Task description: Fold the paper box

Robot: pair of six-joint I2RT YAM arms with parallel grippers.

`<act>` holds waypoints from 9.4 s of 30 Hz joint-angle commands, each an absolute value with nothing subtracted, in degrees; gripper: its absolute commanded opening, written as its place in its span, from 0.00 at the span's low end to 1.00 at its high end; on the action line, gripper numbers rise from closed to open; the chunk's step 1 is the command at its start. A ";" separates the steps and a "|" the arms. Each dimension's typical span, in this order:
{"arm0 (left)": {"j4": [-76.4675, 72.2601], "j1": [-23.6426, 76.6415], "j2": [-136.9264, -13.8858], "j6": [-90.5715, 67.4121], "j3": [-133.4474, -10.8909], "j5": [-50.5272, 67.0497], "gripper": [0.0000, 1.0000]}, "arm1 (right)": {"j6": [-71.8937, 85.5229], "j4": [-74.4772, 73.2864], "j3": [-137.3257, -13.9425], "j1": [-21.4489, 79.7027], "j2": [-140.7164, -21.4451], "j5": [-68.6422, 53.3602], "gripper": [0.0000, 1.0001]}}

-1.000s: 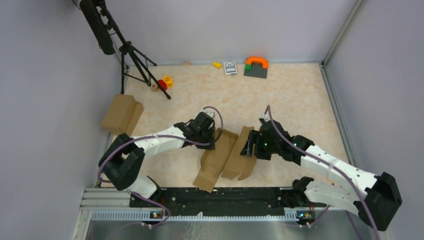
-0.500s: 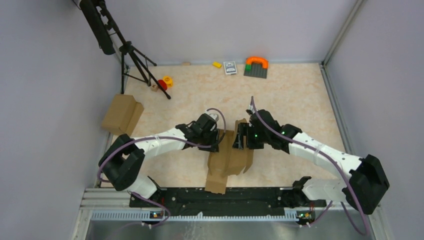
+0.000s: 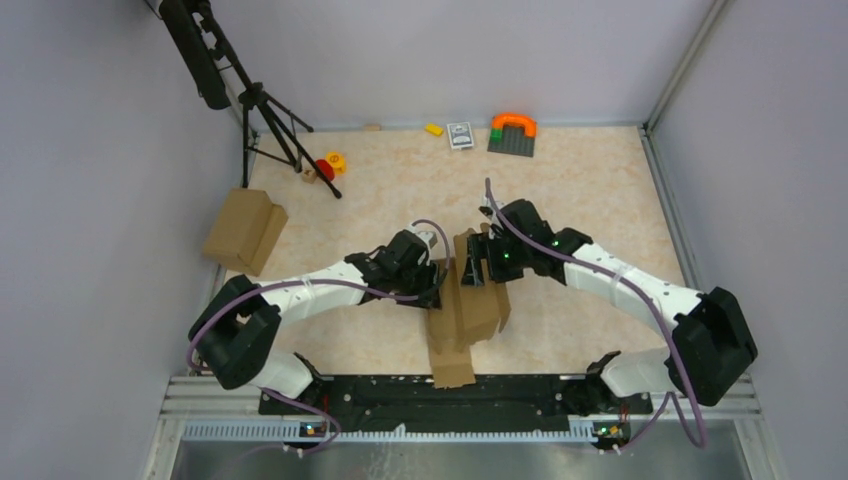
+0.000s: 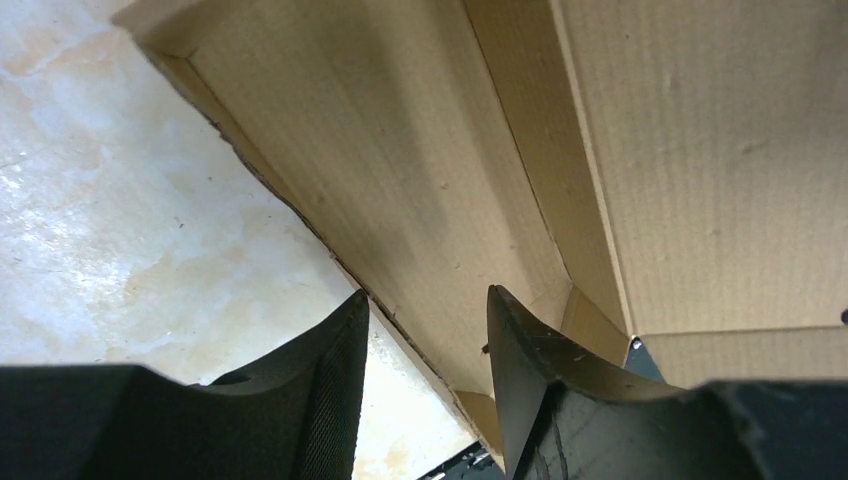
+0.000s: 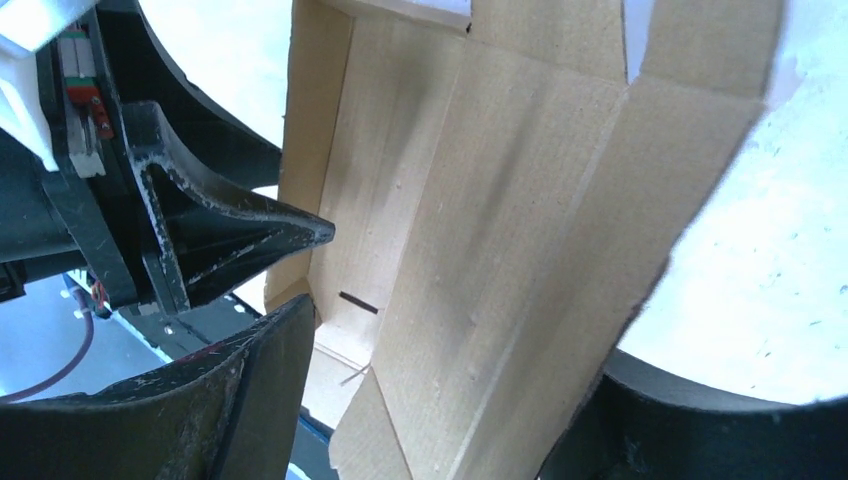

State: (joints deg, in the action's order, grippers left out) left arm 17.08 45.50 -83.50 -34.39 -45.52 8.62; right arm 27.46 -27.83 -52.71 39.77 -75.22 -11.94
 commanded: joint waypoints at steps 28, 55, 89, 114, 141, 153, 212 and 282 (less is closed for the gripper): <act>23.50 29.57 -77.54 -25.07 -54.55 11.14 0.71 | 21.47 -39.58 -60.50 33.23 -70.10 -3.26 0.96; 35.46 37.18 -104.54 2.32 -81.56 9.43 0.49 | 25.83 -48.49 -58.28 33.13 -52.08 -0.66 0.97; 33.07 44.61 -100.65 -0.67 -72.54 -1.12 0.16 | 26.31 -47.45 -55.21 33.13 -50.01 -1.93 0.97; 27.88 51.62 -80.79 -49.74 -46.19 -34.88 0.00 | 44.27 -21.29 -35.29 37.00 -54.49 -10.61 0.77; 26.20 53.25 -80.02 -55.20 -44.25 -34.24 0.00 | 49.57 -10.93 -44.45 43.77 -79.45 -0.55 0.57; 25.86 53.53 -81.31 -53.27 -45.22 -32.11 0.08 | 38.49 -16.89 -50.47 45.62 -85.99 -1.92 0.32; 21.77 47.64 -77.83 -40.21 -42.76 -22.98 0.00 | 23.97 -23.50 -52.60 42.45 -82.22 3.45 0.89; 21.27 48.69 -77.70 -42.41 -42.81 -24.57 0.00 | 30.31 -19.29 -54.68 44.74 -82.24 1.01 0.76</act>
State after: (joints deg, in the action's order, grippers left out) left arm 21.28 48.23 -78.48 -41.04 -42.52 -22.87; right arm 30.92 -15.03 -52.16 45.08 -87.79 0.16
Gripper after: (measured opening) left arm 0.012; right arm 0.753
